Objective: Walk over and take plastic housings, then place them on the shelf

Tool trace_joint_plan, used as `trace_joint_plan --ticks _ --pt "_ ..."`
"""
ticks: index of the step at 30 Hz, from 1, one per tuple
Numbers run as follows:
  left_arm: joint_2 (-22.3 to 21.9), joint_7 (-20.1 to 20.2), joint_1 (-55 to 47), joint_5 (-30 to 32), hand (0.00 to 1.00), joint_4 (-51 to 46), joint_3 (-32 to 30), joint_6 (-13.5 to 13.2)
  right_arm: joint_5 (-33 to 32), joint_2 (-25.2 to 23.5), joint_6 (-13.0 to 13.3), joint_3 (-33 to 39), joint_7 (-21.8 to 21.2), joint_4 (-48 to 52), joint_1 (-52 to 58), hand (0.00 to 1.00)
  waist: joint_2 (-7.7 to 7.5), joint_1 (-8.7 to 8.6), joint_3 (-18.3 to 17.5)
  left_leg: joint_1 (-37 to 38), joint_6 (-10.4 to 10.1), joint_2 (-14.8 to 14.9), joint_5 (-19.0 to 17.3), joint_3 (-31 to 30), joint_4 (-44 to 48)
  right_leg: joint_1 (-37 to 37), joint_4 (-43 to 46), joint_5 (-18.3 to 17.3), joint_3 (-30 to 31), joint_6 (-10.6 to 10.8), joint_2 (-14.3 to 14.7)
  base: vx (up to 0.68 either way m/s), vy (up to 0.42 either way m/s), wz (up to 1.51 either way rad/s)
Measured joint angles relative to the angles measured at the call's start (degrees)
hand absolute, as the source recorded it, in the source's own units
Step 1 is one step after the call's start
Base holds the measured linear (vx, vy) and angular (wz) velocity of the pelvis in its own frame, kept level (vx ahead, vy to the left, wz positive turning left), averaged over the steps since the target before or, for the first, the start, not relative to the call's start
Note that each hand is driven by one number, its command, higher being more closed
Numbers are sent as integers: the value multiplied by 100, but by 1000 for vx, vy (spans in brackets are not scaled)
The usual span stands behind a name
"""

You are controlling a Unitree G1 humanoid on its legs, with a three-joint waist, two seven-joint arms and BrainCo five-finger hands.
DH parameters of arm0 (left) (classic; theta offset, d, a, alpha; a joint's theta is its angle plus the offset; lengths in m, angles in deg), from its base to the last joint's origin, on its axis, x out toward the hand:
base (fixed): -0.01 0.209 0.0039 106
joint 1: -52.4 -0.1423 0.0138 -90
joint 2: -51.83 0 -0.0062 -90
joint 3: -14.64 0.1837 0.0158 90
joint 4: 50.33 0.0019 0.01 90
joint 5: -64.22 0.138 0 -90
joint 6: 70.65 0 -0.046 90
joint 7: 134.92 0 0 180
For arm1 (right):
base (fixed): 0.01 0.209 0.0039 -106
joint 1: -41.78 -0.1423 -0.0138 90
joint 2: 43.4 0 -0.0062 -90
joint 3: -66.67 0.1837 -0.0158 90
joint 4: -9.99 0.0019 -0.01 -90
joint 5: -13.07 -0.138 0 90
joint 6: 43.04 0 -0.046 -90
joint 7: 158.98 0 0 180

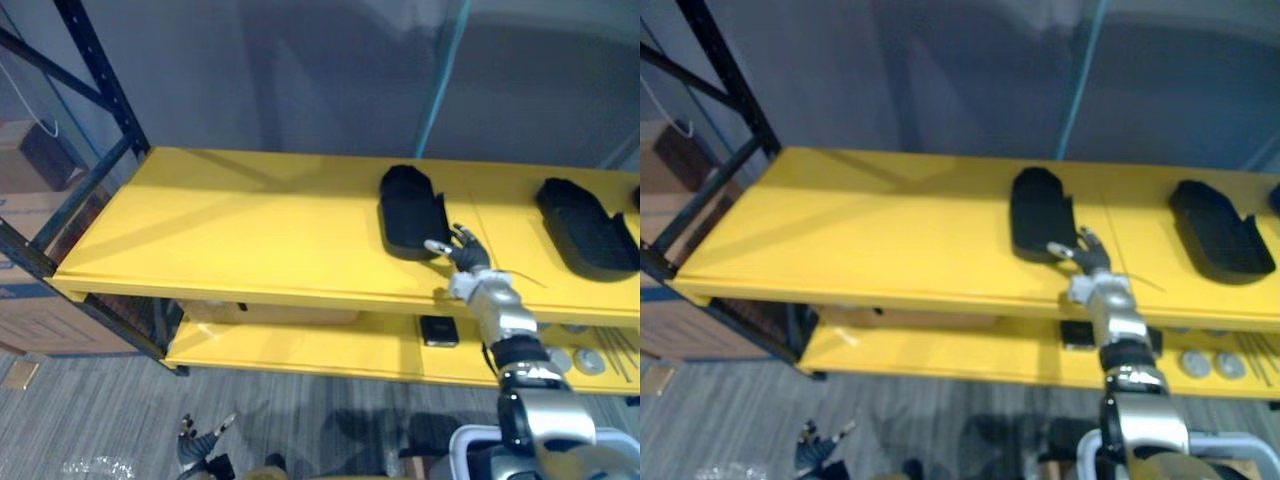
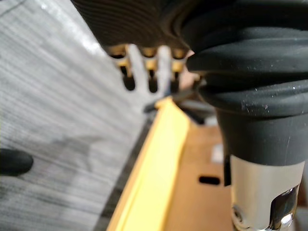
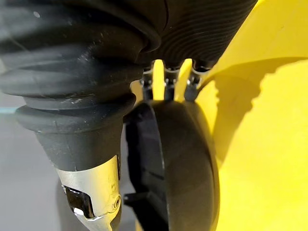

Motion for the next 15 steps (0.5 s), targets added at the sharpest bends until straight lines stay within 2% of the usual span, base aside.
trace_joint_plan --ticks 3,5,7,8,10,11,15 --pt "1 4 25 3 0 0 3 1 -14 -41 161 -63 609 47 7 0 0 5 0 -4 0 3 0 11 0 -8 1 0 6 0 1 0 0 0" --pt "-1 -4 61 3 0 -2 1 -1 108 -156 392 189 1231 504 117 0 5 -1 -2 -38 1 8 1 13 0 -48 7 5 15 -5 2 0 0 -2" --pt "-1 -31 104 1 0 -6 -6 -13 513 -245 910 563 1962 2038 514 0 -1 5 -7 -119 2 24 1 33 1 -154 37 11 54 -14 13 16 1 -4" --pt "-2 -41 104 -2 0 -15 -9 -17 626 -246 1034 643 2118 2391 617 0 -8 -5 -11 -133 2 28 2 37 2 -175 42 13 61 -17 17 39 0 -4" --pt "-2 -67 106 -1 0 -46 -15 -55 992 -239 1541 970 2613 3447 1093 0 -69 -82 -58 -128 4 39 5 82 4 -192 57 14 83 -18 26 46 0 -5" --pt "-2 -120 110 0 0 -86 -17 -99 1081 -239 1740 1112 2732 3756 1385 0 -120 -153 -102 -127 4 48 5 88 4 -194 61 13 85 -19 36 35 -2 -2" --pt "-24 -291 112 13 0 -358 -62 -315 951 -254 2104 1449 2635 4194 2342 0 -229 -354 -213 -119 3 91 5 155 1 -251 102 1 161 -40 73 -1 -4 -11"
